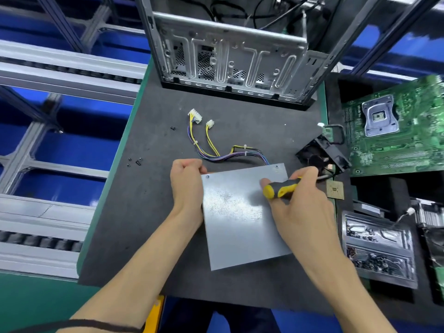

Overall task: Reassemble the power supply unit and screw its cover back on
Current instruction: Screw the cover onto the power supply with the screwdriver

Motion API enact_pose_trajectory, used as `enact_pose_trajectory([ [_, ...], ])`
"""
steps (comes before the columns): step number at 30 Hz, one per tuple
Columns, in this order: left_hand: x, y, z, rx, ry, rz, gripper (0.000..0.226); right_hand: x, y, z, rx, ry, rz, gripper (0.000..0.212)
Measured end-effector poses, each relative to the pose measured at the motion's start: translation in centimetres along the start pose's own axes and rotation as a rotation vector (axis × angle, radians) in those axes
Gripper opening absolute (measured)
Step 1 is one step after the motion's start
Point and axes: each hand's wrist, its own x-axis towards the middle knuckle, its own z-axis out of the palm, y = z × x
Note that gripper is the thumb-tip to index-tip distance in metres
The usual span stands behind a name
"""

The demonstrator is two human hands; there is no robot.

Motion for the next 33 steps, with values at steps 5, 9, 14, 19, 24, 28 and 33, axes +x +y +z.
enact_pose_trajectory([
  [5,-0.2,-0.4,0.1,-0.008,0.085,0.046,0.016,-0.9,-0.5,1.5,-0.003,0.133,-0.049,0.039],
  [9,-0.1,-0.5,0.1,-0.011,0.09,0.098,0.013,-0.8,-0.6,1.9,0.003,0.188,-0.039,0.035],
  [14,0.2,-0.7,0.1,-0.019,0.07,0.11,0.009,-0.6,-0.4,1.9,0.005,0.193,-0.042,0.035],
  [19,0.0,-0.7,-0.1,-0.074,0.03,0.092,0.014,-0.6,-0.3,2.0,-0.026,0.157,-0.04,0.035],
  [24,-0.8,-0.8,-0.5,-0.175,-0.043,0.012,0.014,-0.3,-0.1,1.8,0.007,0.116,-0.014,0.035],
  [28,-0.9,-0.5,-2.5,-0.16,-0.153,-0.025,0.009,0.3,-0.4,1.6,0.019,0.085,-0.029,0.039],
  [33,0.4,0.5,-5.6,-0.221,-0.223,0.009,0.013,0.5,-0.8,0.9,0.074,0.13,-0.075,0.03],
])
